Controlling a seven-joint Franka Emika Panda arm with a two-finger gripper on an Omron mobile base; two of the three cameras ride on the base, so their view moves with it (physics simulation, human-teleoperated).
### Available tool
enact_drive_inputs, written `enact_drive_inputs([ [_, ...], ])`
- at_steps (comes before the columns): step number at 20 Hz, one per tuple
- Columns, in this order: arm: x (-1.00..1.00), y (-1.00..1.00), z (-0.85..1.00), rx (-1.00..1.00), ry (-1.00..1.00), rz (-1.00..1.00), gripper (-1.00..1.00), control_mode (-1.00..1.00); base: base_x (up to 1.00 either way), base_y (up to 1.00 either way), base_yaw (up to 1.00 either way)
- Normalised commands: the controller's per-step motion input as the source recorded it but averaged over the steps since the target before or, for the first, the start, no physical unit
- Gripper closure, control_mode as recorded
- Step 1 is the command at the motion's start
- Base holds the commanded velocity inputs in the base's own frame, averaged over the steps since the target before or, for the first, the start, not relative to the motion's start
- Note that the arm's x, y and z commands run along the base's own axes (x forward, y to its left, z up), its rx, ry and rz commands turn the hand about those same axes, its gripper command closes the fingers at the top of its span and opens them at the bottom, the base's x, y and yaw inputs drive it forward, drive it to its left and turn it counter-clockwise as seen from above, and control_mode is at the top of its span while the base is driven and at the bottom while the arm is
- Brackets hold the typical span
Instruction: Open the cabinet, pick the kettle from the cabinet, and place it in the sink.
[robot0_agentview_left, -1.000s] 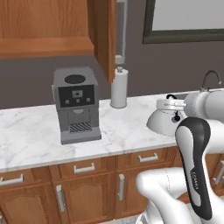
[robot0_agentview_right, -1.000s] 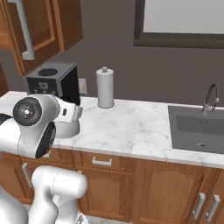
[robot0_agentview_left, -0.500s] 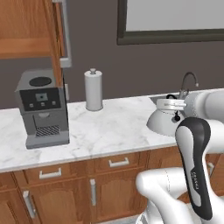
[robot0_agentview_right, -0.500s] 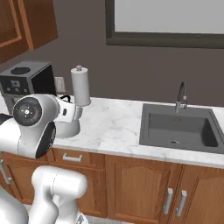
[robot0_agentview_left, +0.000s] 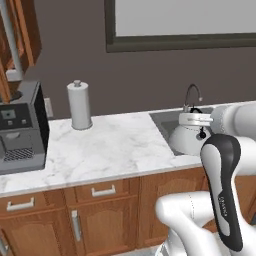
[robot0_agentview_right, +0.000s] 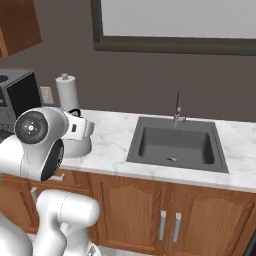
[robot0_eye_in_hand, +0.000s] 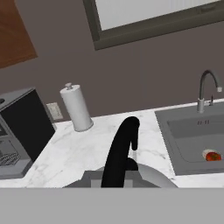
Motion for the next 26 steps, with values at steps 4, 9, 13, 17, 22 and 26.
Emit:
enact_drive_inputs([
  [4, 0.0, 0.0, 0.0, 0.0, 0.0, 0.0, 1.0, 1.0, 0.09, -0.6, 0.0],
  [9, 0.0, 0.0, 0.0, 0.0, 0.0, 0.0, 1.0, 1.0, 0.12, -0.59, 0.0],
  [13, 0.0, 0.0, 0.0, 0.0, 0.0, 0.0, 1.0, 1.0, 0.15, -0.57, 0.0],
  [17, 0.0, 0.0, 0.0, 0.0, 0.0, 0.0, 1.0, 1.0, 0.21, -0.55, 0.0],
  [22, 0.0, 0.0, 0.0, 0.0, 0.0, 0.0, 1.0, 1.0, 0.24, -0.53, 0.0],
  [26, 0.0, 0.0, 0.0, 0.0, 0.0, 0.0, 1.0, 1.0, 0.31, -0.49, 0.01],
])
